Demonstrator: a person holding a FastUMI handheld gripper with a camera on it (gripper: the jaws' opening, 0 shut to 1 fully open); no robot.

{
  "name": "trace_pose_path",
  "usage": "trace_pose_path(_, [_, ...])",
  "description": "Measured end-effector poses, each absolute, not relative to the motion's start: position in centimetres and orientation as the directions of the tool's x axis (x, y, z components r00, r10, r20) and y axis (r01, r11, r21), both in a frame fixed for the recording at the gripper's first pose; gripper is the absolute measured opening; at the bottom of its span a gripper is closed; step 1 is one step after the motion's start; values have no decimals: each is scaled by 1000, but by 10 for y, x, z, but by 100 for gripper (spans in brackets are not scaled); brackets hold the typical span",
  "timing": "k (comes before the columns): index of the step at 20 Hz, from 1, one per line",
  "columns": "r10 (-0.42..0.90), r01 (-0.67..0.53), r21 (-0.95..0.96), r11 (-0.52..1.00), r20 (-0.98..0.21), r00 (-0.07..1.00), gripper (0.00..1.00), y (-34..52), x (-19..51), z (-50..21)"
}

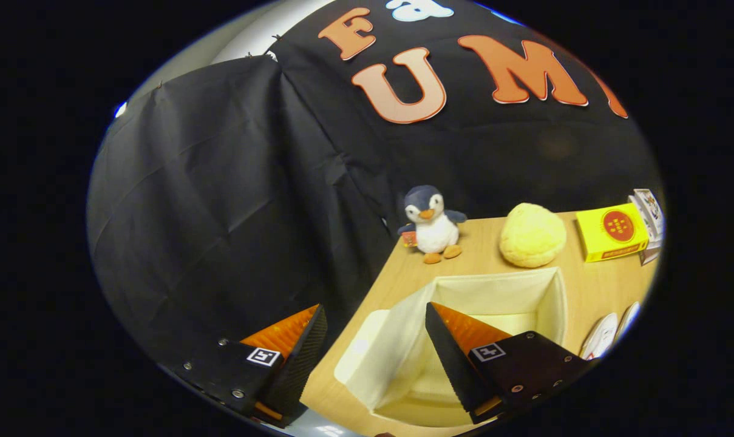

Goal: Open the storage box then place both shoes into the box .Put the left shoe in first, then the right shoe, with the right side of both shoes facing outward in a uniform manner.

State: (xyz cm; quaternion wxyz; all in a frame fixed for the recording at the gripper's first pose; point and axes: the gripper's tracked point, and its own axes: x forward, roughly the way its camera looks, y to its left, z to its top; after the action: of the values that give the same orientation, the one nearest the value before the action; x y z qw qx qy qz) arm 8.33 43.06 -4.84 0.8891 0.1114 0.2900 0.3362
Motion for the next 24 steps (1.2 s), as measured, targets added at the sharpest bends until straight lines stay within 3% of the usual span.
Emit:
trace_pose_path(4, [615,-521,328,788,-430,661,98,355,89,-45])
trace_pose_path(8, [450,-422,169,891,-461,765,98,243,104,-65])
trace_pose_path(12, [315,-328,78,941,-552,772,97,141,94,-109])
trace_pose_path(17, [201,-265,14,964,-692,694,95,67,79,-177])
trace_pose_path(24, [199,-323,65,944,-894,402,80,51,63,-268])
